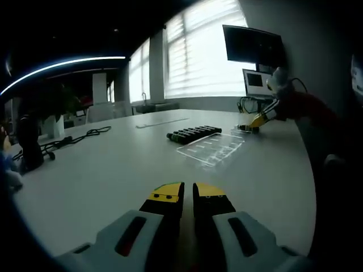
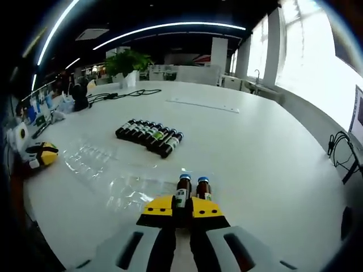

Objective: Grip medicine bottles put into box

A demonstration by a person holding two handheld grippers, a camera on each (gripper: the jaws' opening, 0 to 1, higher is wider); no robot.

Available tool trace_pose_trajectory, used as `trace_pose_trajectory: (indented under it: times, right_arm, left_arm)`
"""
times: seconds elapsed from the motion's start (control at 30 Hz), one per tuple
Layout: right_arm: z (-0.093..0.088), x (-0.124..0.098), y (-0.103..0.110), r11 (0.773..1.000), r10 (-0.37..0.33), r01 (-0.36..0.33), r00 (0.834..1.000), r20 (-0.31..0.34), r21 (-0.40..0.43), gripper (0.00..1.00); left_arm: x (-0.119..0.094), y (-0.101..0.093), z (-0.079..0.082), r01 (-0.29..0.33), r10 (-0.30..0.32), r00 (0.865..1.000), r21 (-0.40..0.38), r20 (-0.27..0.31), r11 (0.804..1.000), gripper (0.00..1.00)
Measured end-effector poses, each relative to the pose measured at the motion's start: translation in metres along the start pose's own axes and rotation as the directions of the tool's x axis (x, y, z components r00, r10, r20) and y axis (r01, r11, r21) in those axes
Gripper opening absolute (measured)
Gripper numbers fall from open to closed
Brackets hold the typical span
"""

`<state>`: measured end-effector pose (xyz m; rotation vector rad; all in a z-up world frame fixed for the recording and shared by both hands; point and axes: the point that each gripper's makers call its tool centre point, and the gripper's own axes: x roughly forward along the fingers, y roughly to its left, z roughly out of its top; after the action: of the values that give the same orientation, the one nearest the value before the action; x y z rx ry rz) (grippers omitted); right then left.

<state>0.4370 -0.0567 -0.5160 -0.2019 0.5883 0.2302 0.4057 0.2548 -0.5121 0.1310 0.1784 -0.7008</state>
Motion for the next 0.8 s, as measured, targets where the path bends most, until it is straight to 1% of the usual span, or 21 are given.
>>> trace_pose_trajectory:
  times: [0.03, 0.2, 0.4, 0.5, 0.8]
  right_arm:
    - [-0.0035, -0.0033, 0.0008, 0.999, -0.006, 0.007, 1.000, -0.021, 0.035, 0.06]
    - [-0.0018, -0.0073, -0.0018, 0.998, -0.022, 0.023, 1.000, -0.014, 0.051, 0.05]
    - [-0.0005, -0.0072, -0.0040, 0.996, -0.076, 0.076, 0.997, -0.008, 0.049, 0.05]
    - [-0.0009, -0.0055, -0.0050, 0.993, -0.099, 0.100, 0.995, -0.009, 0.065, 0.05]
    - [-0.0021, -0.0051, -0.0055, 0.991, -0.118, 0.117, 0.993, 0.006, 0.070, 0.06]
  left_arm:
    - [-0.0001, 0.0000, 0.0000, 0.000, 0.000, 1.000, 0.000, 0.000, 1.000, 0.02]
    - [-0.0005, 0.0002, 0.0003, 0.000, 0.000, 1.000, -0.002, 0.002, 1.000, 0.02]
    - [-0.0005, 0.0004, 0.0002, 0.000, 0.000, 1.000, -0.001, 0.001, 1.000, 0.02]
    - [-0.0006, 0.0002, 0.0003, 0.000, 0.000, 1.000, -0.001, 0.002, 1.000, 0.02]
    - [-0.0004, 0.0001, 0.0007, 0.001, -0.001, 1.000, -0.005, 0.004, 1.000, 0.02]
